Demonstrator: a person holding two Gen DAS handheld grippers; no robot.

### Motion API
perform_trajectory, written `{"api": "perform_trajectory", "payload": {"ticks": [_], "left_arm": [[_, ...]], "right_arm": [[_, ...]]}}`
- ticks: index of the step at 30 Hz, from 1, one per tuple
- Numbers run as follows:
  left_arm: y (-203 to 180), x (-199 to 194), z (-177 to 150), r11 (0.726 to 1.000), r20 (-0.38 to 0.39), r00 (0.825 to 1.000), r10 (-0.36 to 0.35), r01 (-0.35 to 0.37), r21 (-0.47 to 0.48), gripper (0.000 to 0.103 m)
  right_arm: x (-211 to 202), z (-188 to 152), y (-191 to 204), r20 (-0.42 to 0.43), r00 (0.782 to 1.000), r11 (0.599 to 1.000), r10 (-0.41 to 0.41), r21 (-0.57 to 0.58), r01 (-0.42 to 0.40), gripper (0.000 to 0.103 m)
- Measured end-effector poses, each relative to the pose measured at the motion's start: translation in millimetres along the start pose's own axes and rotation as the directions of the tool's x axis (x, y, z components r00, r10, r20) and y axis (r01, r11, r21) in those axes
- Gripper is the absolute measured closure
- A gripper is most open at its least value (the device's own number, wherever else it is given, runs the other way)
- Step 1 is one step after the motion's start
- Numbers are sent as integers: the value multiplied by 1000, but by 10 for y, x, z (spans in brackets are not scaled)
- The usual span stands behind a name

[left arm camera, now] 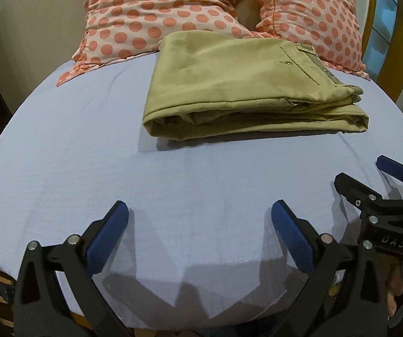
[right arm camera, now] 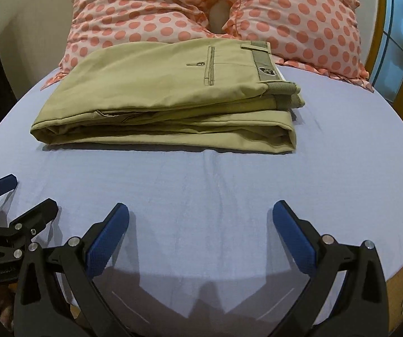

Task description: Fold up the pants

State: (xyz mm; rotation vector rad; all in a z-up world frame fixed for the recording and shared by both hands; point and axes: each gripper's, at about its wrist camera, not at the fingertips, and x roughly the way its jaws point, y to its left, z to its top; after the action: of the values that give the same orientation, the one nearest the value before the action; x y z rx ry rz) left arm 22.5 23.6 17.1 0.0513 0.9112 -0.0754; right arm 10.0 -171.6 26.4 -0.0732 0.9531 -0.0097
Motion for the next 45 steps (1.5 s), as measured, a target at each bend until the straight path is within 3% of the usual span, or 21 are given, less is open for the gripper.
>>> {"api": "perform_trajectory", "payload": {"ticks": [45], "left_arm": [[-26,10,10,999,2,1000,22,-22,-24,2]], "right_arm": [[12,26,-9,1,1000,1000,6,-11,-6,1]]}}
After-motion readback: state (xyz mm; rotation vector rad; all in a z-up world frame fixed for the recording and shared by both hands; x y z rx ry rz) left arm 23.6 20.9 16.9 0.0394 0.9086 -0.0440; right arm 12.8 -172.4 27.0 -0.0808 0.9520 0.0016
